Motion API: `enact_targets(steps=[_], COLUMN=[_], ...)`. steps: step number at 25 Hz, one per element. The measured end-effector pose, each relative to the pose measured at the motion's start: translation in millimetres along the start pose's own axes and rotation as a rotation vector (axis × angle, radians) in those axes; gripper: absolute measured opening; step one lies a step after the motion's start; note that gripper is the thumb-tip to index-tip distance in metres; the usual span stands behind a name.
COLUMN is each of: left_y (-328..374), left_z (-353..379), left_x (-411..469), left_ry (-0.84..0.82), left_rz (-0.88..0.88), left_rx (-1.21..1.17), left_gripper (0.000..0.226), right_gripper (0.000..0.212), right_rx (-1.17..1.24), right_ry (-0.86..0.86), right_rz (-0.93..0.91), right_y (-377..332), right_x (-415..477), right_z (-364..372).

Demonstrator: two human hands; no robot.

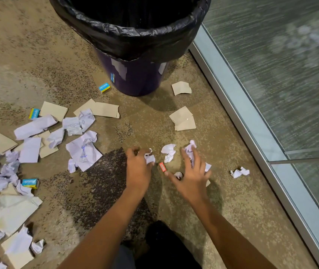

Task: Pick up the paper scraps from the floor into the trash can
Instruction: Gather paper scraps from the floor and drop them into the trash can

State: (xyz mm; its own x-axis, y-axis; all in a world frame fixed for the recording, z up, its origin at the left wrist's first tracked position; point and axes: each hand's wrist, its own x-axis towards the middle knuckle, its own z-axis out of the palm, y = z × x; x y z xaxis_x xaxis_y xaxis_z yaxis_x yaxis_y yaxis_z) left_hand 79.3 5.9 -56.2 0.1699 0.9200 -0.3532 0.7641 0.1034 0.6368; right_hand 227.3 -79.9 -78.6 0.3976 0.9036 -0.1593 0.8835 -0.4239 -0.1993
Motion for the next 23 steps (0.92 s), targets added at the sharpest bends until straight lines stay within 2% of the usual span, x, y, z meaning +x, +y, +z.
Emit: enact_targets(steps=[2,5,7,12,14,18,20,23], left_y=[1,0,-1,-8,-12,-18,-17,-15], left_z=[2,2,0,-4,-6,-7,-9,-13], left_x=[1,0,-4,-12,-14,-23,-28,-34], left_ry=[0.001,0.018,0.022,0.028,0.043,0.064,0.067,0.073], left_rz=[0.021,0.044,0.039,0.003,0.003,0.005,0.016,0.027], left_rx=[-0.011,0.051,0.082,0.078,0.047,-0.019,-0.033,-0.046], left_gripper=[0.039,0.035,0.035,0.028,0.026,0.025,0.027,0.028], right_gripper=[0.077,0.057,0.056,0.038,0.041,0.058,0.064,0.055], right_rx=[-0.097,-0.119,-0.194,-0.234,-0.218,-0.201,-0.118,0.025], right_ry=[-0.054,-0.073,-0.036,0.077,0.051,-0.033,-0.02,0.074], right_rz=[-0.13,-0.236,-0.256,-0.044,0.027,-0.024,0.011,0.115], right_y=[-2,-3,4,40,51,58,58,56], right_x=[-4,-17,-24,-36,-40,-45,-45,-43], right_z=[2,9,13,14,7,3,0,0])
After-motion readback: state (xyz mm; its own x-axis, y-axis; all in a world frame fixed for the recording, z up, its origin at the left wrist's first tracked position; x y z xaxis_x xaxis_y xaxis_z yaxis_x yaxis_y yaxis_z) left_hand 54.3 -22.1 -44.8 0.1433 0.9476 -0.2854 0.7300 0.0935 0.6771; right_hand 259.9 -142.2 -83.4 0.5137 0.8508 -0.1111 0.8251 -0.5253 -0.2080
